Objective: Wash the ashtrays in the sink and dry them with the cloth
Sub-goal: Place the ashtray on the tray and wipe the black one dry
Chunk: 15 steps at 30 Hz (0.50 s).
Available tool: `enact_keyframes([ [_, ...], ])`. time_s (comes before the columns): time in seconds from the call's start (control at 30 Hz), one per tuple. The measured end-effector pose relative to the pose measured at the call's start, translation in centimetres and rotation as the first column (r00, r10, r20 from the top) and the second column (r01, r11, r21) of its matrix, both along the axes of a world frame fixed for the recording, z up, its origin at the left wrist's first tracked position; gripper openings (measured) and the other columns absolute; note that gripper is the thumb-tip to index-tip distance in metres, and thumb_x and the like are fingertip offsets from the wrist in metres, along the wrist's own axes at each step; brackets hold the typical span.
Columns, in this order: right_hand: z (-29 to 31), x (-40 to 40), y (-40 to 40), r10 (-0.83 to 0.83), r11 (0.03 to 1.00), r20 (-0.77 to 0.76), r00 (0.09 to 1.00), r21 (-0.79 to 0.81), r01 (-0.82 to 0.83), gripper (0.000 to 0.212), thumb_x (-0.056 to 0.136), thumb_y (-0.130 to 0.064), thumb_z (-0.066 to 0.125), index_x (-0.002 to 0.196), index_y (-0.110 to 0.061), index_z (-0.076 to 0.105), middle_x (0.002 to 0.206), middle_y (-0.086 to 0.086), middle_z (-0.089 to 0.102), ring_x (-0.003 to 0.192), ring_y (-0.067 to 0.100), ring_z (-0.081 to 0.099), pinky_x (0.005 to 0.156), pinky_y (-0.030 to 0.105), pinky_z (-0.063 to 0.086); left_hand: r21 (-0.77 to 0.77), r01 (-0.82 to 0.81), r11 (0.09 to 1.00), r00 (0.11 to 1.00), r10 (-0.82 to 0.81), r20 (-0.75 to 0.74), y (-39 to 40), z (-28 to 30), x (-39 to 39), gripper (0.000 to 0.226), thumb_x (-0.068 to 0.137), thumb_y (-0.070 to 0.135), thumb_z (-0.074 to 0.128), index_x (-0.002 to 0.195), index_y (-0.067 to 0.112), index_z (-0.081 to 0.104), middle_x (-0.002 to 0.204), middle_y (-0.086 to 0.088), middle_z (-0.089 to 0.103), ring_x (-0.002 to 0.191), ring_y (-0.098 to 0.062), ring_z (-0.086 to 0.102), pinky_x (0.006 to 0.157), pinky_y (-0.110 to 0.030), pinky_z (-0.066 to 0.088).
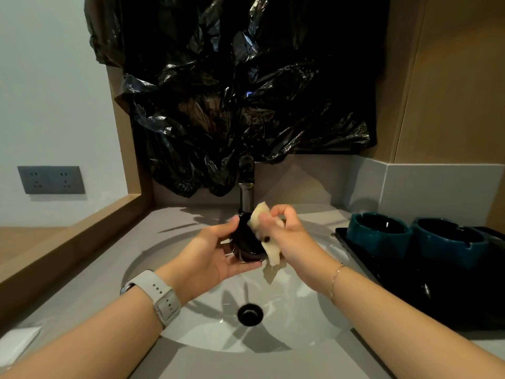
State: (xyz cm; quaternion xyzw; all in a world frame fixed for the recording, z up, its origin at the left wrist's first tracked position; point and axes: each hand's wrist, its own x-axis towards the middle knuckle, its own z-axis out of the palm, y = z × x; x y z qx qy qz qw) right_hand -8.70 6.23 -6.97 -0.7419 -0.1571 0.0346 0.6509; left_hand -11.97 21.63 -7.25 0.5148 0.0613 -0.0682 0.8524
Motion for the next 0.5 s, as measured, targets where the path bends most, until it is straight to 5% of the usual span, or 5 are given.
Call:
enact_keyframes([
  [0.13,-1.3,0.0,1.1,-0.114,0.988,0.100,0.988,-0.095,0.123,0.014,0.099,-0.018,0.046,0.103,-0.022,0.032,0.091,0.002,0.052,0.072,0.011,0.049,0.054,0.021,0.041,0.124,0.046,0.991,0.999,-0.049,0.017,0.1,0.3,-0.4,0.034,0.094,0.031,0.062,0.118,0.007,0.065,0.117,-0.019,0.067,0.098,-0.037,0.071,0.073,-0.046,0.062],
  [0.2,-1.1,0.3,1.1,-0.156,0.981,0.133,0.979,-0.093,0.169,0.015,0.098,-0.009,0.044,0.099,-0.020,0.034,0.089,0.002,0.050,0.070,0.011,0.046,0.047,0.017,0.041,0.364,0.040,0.931,0.996,-0.067,0.062,0.1,0.5,-0.5,0.033,0.094,0.040,0.061,0.114,0.014,0.068,0.111,-0.013,0.071,0.091,-0.028,0.073,0.076,-0.042,0.062],
  [0.3,-0.4,0.9,0.0,-0.169,0.963,0.121,0.978,-0.190,0.190,0.019,0.094,-0.004,0.049,0.092,-0.020,0.039,0.084,0.002,0.048,0.066,0.016,0.047,0.035,0.015,0.041,0.777,-0.229,0.586,0.933,-0.097,0.347,1.0,0.0,-0.1,0.032,0.090,0.052,0.059,0.118,0.036,0.061,0.121,0.007,0.059,0.102,-0.010,0.064,0.083,-0.027,0.058],
  [0.4,0.5,1.0,-1.3,-0.093,0.973,-0.076,0.993,-0.217,0.075,0.023,0.092,0.000,0.053,0.085,-0.020,0.043,0.082,0.003,0.051,0.066,0.023,0.053,0.034,0.027,0.049,0.869,-0.477,0.134,0.703,-0.535,0.469,2.0,-0.3,0.3,0.038,0.087,0.063,0.051,0.120,0.045,0.059,0.138,0.030,0.037,0.129,0.011,0.033,0.101,-0.010,0.029],
  [0.5,0.6,0.9,-2.1,-0.046,0.956,-0.177,0.983,-0.294,-0.008,0.018,0.090,-0.003,0.058,0.093,-0.019,0.048,0.086,0.009,0.056,0.062,0.023,0.053,0.039,0.024,0.047,0.838,-0.545,0.024,0.605,-0.681,0.413,1.9,-0.6,0.8,0.045,0.083,0.068,0.049,0.107,0.033,0.064,0.130,0.030,0.047,0.125,0.009,0.035,0.103,-0.012,0.022],
])
